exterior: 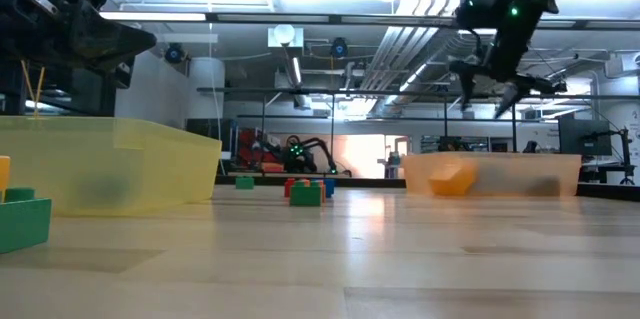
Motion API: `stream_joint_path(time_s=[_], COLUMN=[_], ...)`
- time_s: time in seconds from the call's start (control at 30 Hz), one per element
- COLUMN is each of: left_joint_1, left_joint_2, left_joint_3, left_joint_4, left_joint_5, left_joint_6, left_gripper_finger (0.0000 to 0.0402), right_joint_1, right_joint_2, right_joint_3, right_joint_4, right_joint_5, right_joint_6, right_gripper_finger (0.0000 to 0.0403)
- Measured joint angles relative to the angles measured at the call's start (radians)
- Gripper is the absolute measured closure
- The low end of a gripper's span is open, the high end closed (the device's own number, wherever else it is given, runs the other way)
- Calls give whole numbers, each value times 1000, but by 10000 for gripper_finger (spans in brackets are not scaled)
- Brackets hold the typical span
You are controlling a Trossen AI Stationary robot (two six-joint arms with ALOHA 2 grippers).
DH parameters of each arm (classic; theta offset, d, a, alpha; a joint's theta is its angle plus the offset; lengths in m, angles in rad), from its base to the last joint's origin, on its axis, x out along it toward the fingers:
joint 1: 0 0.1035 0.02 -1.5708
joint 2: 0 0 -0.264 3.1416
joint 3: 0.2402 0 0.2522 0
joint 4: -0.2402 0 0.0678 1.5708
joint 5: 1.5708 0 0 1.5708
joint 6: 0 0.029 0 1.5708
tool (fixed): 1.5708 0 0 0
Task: Sort blocks by size
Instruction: Put the small red 4 stud game piece into the yellow bin
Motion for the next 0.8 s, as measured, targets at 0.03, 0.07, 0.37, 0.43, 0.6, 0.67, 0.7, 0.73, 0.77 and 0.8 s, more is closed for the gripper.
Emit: stream_joint_path(time_s=[0.03, 0.07, 0.37, 0.43, 0.6, 0.67, 0.7, 0.73, 0.77, 0.8], left_joint_1=[0, 0, 0, 0, 0, 0, 0, 0, 0, 0], left_joint_2=[0, 0, 0, 0, 0, 0, 0, 0, 0, 0], left_joint_3=[0, 0, 0, 0, 0, 0, 0, 0, 0, 0], left_joint_4=[0, 0, 0, 0, 0, 0, 0, 0, 0, 0], left_joint_5=[0, 0, 0, 0, 0, 0, 0, 0, 0, 0], left_joint_6=[0, 0, 0, 0, 0, 0, 0, 0, 0, 0], left_gripper_finger=[401, 401, 401, 401, 401, 401, 401, 401, 401, 401], right_joint_1=[41, 85, 539, 639, 873, 955, 997, 1035, 1073, 1108], right_joint_2=[-1, -2, 1, 2, 2, 2, 2, 2, 2, 2], right_joint_3=[0, 0, 0, 0, 0, 0, 0, 0, 0, 0], right_joint_4=[20, 42, 302, 330, 328, 328, 328, 328, 328, 328], right_joint_5=[-1, -5, -150, -190, -237, -246, -247, -246, -241, -230], right_joint_6=[1, 4, 37, 48, 178, 256, 293, 332, 377, 418], right_gripper_finger=[103, 102, 101, 101, 113, 124, 131, 138, 146, 154])
